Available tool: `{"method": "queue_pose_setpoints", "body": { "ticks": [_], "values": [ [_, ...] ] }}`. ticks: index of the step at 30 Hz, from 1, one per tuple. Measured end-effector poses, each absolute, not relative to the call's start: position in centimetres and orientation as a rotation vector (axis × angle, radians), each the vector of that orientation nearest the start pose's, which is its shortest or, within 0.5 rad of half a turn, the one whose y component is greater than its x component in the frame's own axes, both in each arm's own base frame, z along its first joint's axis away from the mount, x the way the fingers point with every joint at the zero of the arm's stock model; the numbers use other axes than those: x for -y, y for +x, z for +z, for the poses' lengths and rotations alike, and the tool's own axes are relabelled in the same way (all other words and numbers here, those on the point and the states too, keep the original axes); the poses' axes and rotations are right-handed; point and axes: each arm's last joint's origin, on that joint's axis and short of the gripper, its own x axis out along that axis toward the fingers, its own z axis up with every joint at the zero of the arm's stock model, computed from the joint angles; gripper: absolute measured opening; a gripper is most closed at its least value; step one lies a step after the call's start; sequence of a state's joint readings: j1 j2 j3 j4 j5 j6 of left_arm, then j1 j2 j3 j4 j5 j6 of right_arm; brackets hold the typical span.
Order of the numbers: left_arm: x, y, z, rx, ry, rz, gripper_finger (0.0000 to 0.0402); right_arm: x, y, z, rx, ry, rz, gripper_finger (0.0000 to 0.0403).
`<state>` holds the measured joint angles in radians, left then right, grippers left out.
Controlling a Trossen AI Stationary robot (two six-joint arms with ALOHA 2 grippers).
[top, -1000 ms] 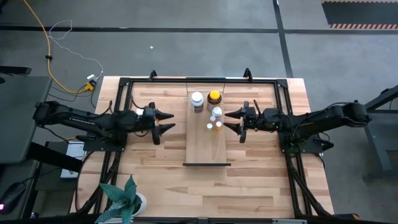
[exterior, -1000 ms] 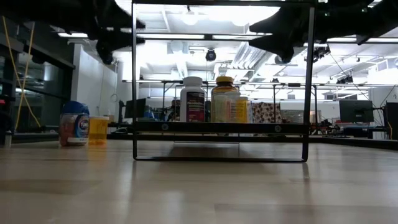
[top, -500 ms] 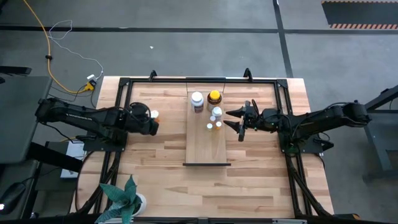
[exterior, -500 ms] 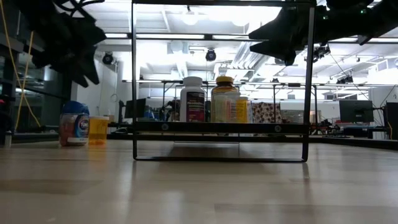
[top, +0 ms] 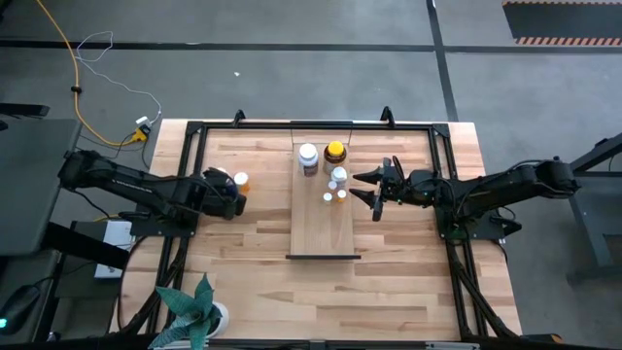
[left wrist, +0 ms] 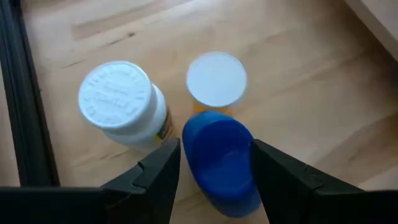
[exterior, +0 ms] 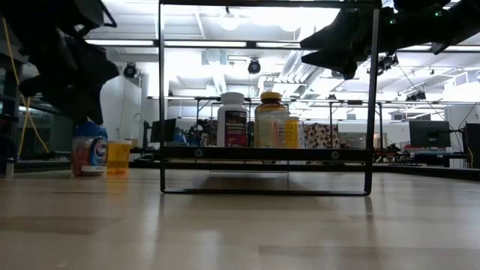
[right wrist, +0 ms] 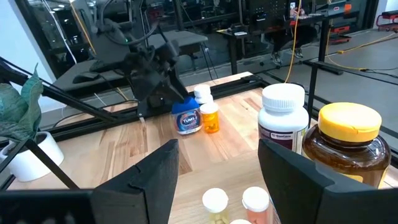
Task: Pick and place medicine bottles onto shelf by color
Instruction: Put the blue pill bottle on the shelf
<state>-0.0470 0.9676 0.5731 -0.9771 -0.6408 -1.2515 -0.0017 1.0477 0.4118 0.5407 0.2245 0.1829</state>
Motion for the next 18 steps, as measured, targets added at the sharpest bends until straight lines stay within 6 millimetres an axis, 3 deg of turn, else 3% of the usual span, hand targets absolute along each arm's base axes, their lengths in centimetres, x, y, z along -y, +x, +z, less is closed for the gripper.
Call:
{"method": "queue_pose_setpoints", "body": {
  "ticks": [18],
  "values": [
    [-1.21,14.28,19.47,-0.723,-0.601,1.167,0.0181,0.71,21.63,22.58,-0.073,0.171,-0.242,0.0211]
  ]
}}
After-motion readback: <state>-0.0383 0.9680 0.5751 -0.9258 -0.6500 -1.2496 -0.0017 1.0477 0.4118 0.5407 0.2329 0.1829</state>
